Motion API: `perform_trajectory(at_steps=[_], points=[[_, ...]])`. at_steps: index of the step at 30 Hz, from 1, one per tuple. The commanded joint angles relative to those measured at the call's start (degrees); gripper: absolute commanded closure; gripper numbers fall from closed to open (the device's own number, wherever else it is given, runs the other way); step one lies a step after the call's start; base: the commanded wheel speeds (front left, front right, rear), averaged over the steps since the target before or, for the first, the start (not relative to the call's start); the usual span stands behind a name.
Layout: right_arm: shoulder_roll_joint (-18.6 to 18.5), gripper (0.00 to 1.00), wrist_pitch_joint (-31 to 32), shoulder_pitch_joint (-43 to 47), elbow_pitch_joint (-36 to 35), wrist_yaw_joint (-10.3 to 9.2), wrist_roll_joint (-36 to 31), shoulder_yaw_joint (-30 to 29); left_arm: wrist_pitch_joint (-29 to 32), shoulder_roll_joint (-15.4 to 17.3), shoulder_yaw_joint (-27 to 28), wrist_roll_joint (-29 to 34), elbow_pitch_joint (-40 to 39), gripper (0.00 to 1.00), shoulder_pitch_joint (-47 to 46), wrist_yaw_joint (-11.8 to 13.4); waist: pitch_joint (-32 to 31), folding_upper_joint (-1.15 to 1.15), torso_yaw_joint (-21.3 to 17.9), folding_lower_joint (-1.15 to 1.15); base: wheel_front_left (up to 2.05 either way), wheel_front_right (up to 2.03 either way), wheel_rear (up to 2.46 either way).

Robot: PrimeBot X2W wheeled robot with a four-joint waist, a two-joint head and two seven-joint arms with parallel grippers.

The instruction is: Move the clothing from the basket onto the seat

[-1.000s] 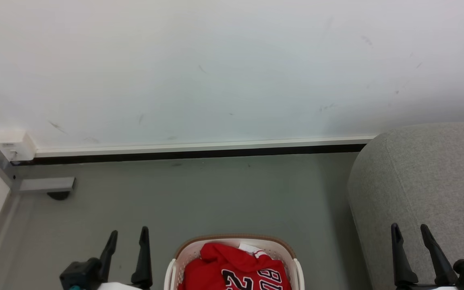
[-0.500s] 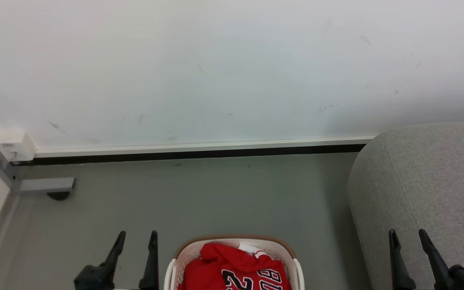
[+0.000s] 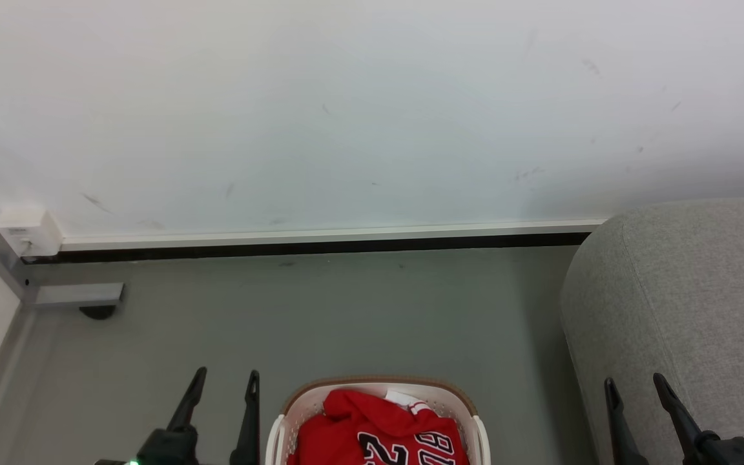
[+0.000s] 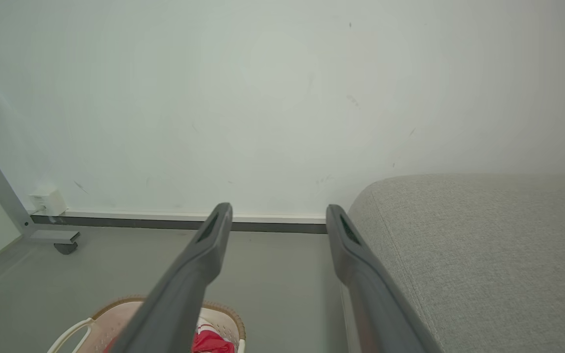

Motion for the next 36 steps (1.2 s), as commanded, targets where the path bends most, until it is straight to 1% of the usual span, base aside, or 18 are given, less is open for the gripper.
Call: perform_trajectory(at_steps=[1, 6, 13, 19, 27, 29, 33, 36], points=[[-0.42, 0.0, -0.63, -0.21, 0.08, -0.11, -1.06, 0.17, -0.48, 0.35, -0.04, 1.38, -0.2, 0.0, 0.59, 0.35, 0.02, 0.0, 0.0, 0.0, 0.0, 0.0, 0.0], [-0.53, 0.0, -1.14, -0.23, 0.22, -0.12, -2.97, 0.5, -0.98, 0.2, -0.33, 3.45, -0.51, 0.0, 0.89, 0.56, 0.24, 0.0, -0.18, 0.0, 0.0, 0.0, 0.0], [-0.58, 0.0, -0.93, -0.71, 0.28, -0.12, -2.19, 0.7, -0.91, 0.11, -0.03, 2.95, -0.18, 0.0, 0.66, 0.06, 0.91, 0.0, -0.82, 0.0, 0.0, 0.0, 0.0], [-0.62, 0.0, -0.93, -1.55, -0.05, -0.12, -1.79, 1.07, -0.91, 0.16, -0.09, 2.89, 0.42, 0.0, -0.42, -0.71, 2.47, 0.0, -2.4, 0.0, 0.0, 0.0, 0.0], [-0.55, 0.0, -0.92, -4.66, -1.82, -0.12, -1.65, 1.5, -0.87, 0.77, -0.79, 3.55, 1.93, 0.0, -4.5, -2.34, 7.49, 0.0, -5.26, 0.0, 0.0, 0.0, 0.0], [-0.53, 0.0, -0.92, -5.94, -2.53, -0.12, -1.64, 2.01, -0.87, 0.86, -1.07, 3.55, 2.92, 0.0, -6.05, -2.85, 9.27, 0.0, -6.51, 0.0, 0.0, 0.0, 0.0], [-0.45, 0.0, -0.92, -8.6, -4.07, -0.12, -1.49, 2.99, -0.87, 1.14, -2.17, 4.03, 6.82, 0.0, -10.05, -4.35, 13.18, 0.0, -9.03, 0.0, 0.0, 0.0, 0.0], [-0.38, 0.0, -0.92, -10.86, -5.41, -0.12, -1.18, 3.86, -0.87, 1.19, -3.41, 4.63, 12.6, 0.0, -13.96, -5.5, 16.76, 0.0, -10.79, 0.0, 0.0, 0.0, 0.0]])
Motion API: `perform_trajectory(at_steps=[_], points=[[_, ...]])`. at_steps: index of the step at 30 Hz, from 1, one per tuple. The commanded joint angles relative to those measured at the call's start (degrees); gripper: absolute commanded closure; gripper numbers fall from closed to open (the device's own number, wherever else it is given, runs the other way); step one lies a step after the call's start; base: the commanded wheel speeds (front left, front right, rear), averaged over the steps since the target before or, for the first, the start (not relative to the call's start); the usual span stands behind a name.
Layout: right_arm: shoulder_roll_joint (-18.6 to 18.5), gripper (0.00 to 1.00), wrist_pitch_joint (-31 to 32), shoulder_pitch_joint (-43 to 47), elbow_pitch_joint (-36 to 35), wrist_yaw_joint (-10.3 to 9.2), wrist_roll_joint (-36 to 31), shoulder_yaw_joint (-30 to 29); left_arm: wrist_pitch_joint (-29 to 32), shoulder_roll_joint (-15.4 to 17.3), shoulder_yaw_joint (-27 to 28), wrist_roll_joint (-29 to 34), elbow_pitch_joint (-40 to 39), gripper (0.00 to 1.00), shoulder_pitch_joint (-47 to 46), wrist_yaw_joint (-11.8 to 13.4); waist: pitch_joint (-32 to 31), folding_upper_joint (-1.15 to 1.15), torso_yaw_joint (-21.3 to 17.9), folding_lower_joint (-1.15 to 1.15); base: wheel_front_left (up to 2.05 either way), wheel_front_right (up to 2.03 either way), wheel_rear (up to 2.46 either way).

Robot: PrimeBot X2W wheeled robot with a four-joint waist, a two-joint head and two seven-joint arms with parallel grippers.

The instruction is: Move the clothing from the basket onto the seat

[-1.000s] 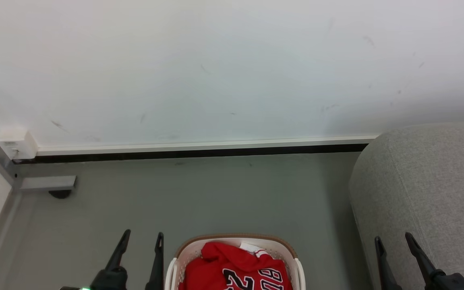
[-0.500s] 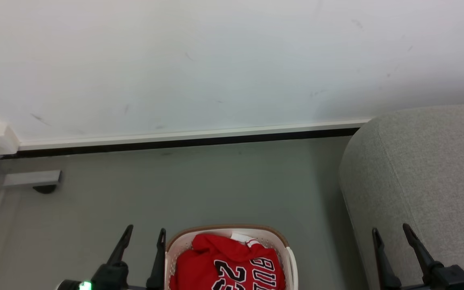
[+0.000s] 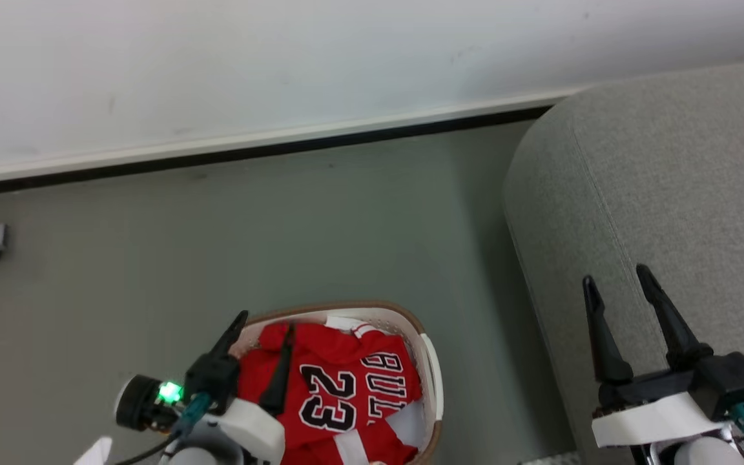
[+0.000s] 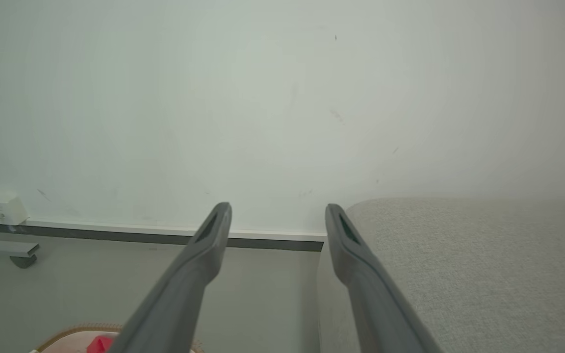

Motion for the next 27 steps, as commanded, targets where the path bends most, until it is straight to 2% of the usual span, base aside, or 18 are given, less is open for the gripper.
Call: perform_trajectory(at_steps=[1, 8, 19, 22, 27], points=[[-0.06, 0.0, 0.02, -1.16, -0.49, -0.12, 0.39, 0.08, -0.06, 0.35, -0.2, 0.85, 0.91, 0.0, -1.5, -0.21, 4.09, 0.0, -2.77, -0.01, 0.0, 0.0, 0.0], [0.04, 0.0, 0.02, -6.96, -4.37, -0.12, 0.45, 1.62, 3.95, -0.35, -3.74, 3.14, 16.58, 0.0, -14.84, -2.55, 14.31, 0.0, -5.72, -0.01, 0.0, 0.0, 0.0], [0.07, 0.0, 0.03, -14.17, -10.33, -0.12, 0.34, 3.87, 12.71, -0.93, -6.8, 6.21, 35.33, 0.0, -31.38, -1.49, 29.33, 0.0, -6.32, -0.01, 0.0, 0.0, 0.0], [0.05, 0.0, 0.02, -15.55, -11.48, -0.12, -0.41, 4.51, 14.42, -0.55, -7.65, 7.17, 39.08, 0.0, -34.59, -0.81, 32.2, 0.0, -6.39, -0.01, 0.0, 0.0, 0.0], [0.06, 0.0, 0.02, -16.55, -14.15, -0.12, -0.86, 4.12, 15.6, 0.0, -9.09, 8.42, 43.42, 0.0, -39.51, -1.18, 36.58, 0.0, -5.98, -0.01, 0.0, 0.0, 0.0]])
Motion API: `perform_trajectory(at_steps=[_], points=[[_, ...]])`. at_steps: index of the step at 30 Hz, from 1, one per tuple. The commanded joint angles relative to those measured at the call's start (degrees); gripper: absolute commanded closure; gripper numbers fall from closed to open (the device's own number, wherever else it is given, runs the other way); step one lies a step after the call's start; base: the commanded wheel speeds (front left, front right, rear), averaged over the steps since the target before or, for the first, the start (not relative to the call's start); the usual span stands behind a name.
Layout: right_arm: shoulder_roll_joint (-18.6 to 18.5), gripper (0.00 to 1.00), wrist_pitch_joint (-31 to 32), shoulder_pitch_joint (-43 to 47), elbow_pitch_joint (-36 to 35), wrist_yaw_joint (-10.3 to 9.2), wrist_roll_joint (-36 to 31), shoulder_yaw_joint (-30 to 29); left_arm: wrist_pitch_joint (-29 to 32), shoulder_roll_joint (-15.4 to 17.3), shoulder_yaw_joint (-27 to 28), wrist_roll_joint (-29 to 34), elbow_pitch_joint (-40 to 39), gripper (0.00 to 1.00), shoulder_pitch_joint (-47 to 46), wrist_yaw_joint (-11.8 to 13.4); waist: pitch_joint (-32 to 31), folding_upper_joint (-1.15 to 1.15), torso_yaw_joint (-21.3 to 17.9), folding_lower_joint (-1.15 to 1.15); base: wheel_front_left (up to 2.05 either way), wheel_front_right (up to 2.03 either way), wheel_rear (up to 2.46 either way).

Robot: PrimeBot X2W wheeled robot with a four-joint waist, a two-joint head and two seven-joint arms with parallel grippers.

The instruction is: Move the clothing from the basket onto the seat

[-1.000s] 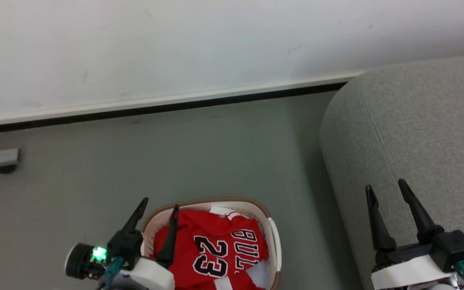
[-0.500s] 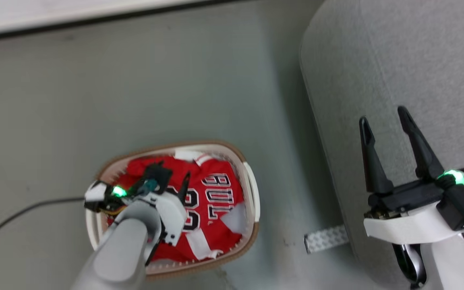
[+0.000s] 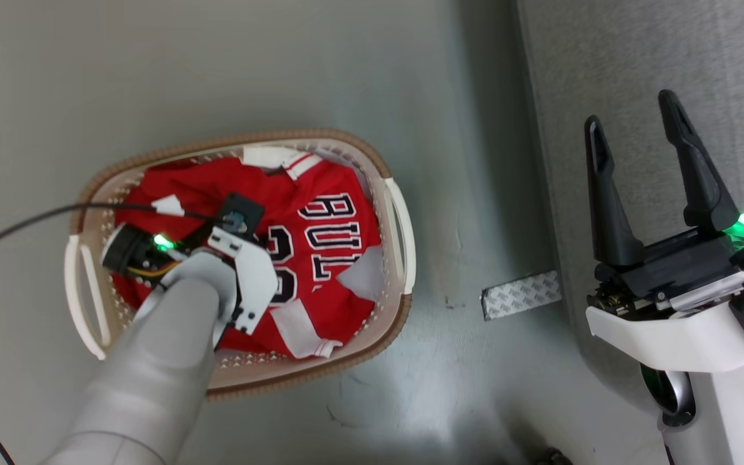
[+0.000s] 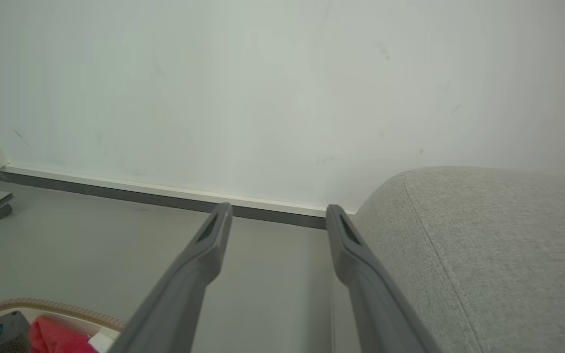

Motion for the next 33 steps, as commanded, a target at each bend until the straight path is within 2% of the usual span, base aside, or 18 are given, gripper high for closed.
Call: perform_trajectory(at_steps=[1, 6, 7, 8, 13, 17, 24, 33], points=[[-0.02, 0.0, 0.03, -0.68, -0.55, -0.12, -0.62, -0.29, 0.13, 0.35, -0.14, 0.75, 0.62, 0.0, -1.04, -0.09, 3.04, 0.0, 0.36, -0.01, 0.0, 0.0, 0.0], [-0.02, 0.0, 0.03, 0.1, -1.55, -0.12, -0.83, -0.05, -0.14, -0.35, -1.33, 0.97, 3.32, 0.0, -4.18, -0.44, 5.89, 0.0, 0.95, -0.01, 0.0, 0.0, 0.0], [-0.02, 0.0, 0.03, 0.2, -1.6, -0.12, -0.69, -0.04, -0.02, -0.6, -1.59, 0.89, 3.82, 0.4, -4.45, -0.75, 6.1, 0.0, 1.05, -0.01, 0.0, 0.0, 0.0], [-0.02, 0.0, 0.03, 0.24, -1.59, -0.12, -0.57, -0.06, -0.07, -0.77, -1.83, 0.85, 4.21, 1.0, -4.6, -0.98, 6.2, 0.0, 1.14, -0.01, 0.0, 0.0, 0.0], [-0.03, 0.0, 0.03, 0.44, -0.71, -0.12, 0.36, -0.14, -1.12, -1.57, -2.46, -0.35, 5.65, 1.0, -3.14, -1.75, 4.62, 0.0, 1.27, -0.01, 0.0, 0.0, 0.0], [-0.02, 0.0, 0.04, 1.46, 0.45, -0.12, 0.89, -1.19, -5.1, -2.46, -0.69, -3.73, 5.47, 1.0, -1.16, -1.69, 0.67, 0.0, 2.28, -0.01, 0.0, 0.0, 0.0], [-0.04, 0.0, 0.03, 5.98, 3.48, -0.12, 0.23, -3.37, -13.18, -3.13, 0.56, -9.07, 3.53, 1.0, 5.83, -3.0, -11.64, 0.0, 5.51, -0.01, 0.0, 0.0, 0.0], [-0.05, 0.0, 0.03, 15.52, 6.79, -0.12, 0.14, -5.0, -15.29, -3.17, -1.92, -18.89, -6.45, 1.0, 17.11, -4.4, -28.24, 0.0, 9.25, -0.01, 0.0, 0.0, 0.0]])
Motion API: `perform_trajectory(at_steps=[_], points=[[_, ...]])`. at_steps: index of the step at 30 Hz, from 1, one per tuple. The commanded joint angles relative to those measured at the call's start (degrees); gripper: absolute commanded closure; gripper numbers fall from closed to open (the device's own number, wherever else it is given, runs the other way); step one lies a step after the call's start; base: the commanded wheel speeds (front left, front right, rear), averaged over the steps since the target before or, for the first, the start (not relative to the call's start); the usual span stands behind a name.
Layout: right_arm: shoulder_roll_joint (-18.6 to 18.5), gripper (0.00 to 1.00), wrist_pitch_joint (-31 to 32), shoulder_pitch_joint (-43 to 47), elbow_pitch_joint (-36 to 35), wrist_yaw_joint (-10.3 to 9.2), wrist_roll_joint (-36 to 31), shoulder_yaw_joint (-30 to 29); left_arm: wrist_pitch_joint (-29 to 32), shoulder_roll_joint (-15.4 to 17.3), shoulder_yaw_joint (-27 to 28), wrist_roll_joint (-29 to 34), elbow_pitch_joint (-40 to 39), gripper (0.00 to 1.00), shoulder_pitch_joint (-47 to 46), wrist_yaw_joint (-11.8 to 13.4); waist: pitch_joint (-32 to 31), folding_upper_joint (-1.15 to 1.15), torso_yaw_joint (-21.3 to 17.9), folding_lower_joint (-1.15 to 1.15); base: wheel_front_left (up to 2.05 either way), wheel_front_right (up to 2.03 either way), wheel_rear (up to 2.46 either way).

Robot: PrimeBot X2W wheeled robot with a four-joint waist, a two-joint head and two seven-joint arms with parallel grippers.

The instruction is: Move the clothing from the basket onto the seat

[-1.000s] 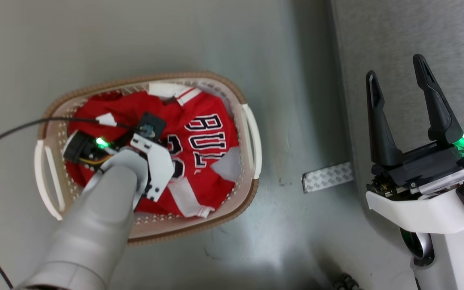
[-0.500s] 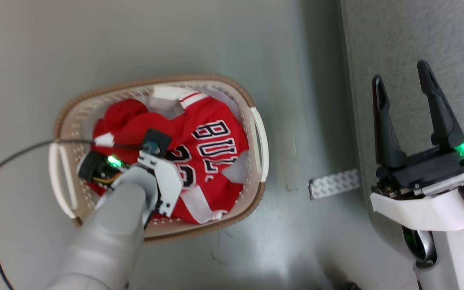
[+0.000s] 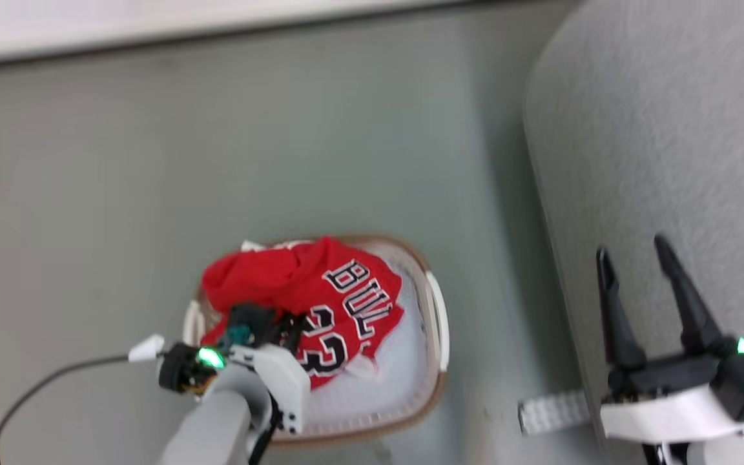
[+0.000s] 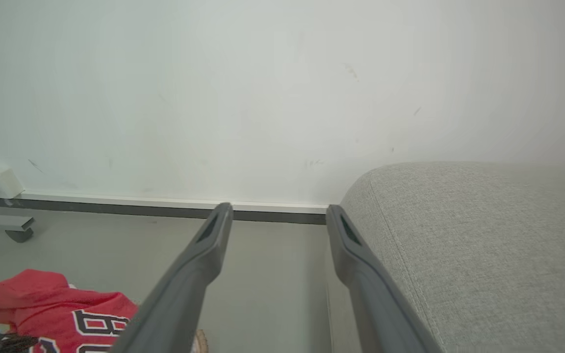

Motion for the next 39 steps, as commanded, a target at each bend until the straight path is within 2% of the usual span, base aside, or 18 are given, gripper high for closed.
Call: perform_trajectory(at_steps=[1, 7, 15, 23, 26, 33, 39], points=[[-0.09, 0.0, 0.02, 2.1, 0.42, -0.12, -0.5, -0.07, -0.2, 0.09, -0.41, -1.48, -1.48, 1.0, 2.36, -0.07, -9.56, 0.0, 3.21, 0.01, 0.0, 0.0, 0.0], [-0.09, 0.0, 0.03, 7.47, 1.82, -0.12, 0.07, 0.42, 0.94, 0.09, -2.15, -5.37, -8.54, 1.0, 8.56, 1.0, -17.72, 0.0, 3.78, 0.01, 0.0, 0.0, 0.0], [-0.1, 0.0, 0.02, 12.64, 3.45, -0.12, -0.11, 1.48, 4.4, 1.55, -0.9, -7.86, -21.84, 1.0, 15.31, 3.45, -25.68, 0.0, 3.39, 0.01, 0.0, 0.0, 0.0], [-0.65, 0.0, 0.02, 16.44, 3.66, -0.12, 0.4, 2.59, 10.36, 5.17, 0.22, -8.94, -37.55, 1.0, 20.56, 6.19, -29.45, 0.0, 2.55, 0.01, 0.0, 0.0, 0.0], [-0.74, 0.0, 0.02, 16.93, 3.72, -0.12, 0.51, 2.86, 11.77, 5.77, 0.48, -9.34, -41.14, 1.0, 21.29, 6.77, -30.03, 0.0, 2.3, 0.01, 0.0, 0.0, 0.0], [-5.2, 0.0, 0.02, 14.4, 2.65, -0.12, 0.22, 8.51, 16.37, 7.77, 0.8, -9.8, -50.35, 1.0, 22.69, 8.23, -30.43, 0.0, 1.41, 0.01, 0.0, 0.0, 0.0], [-14.19, 0.0, 0.03, 7.98, 1.9, -0.12, -1.32, 18.14, 18.66, 8.33, 0.29, -10.3, -54.08, 1.0, 23.03, 8.35, -30.07, 0.0, 0.82, 0.01, 0.0, 0.0, 0.0]])
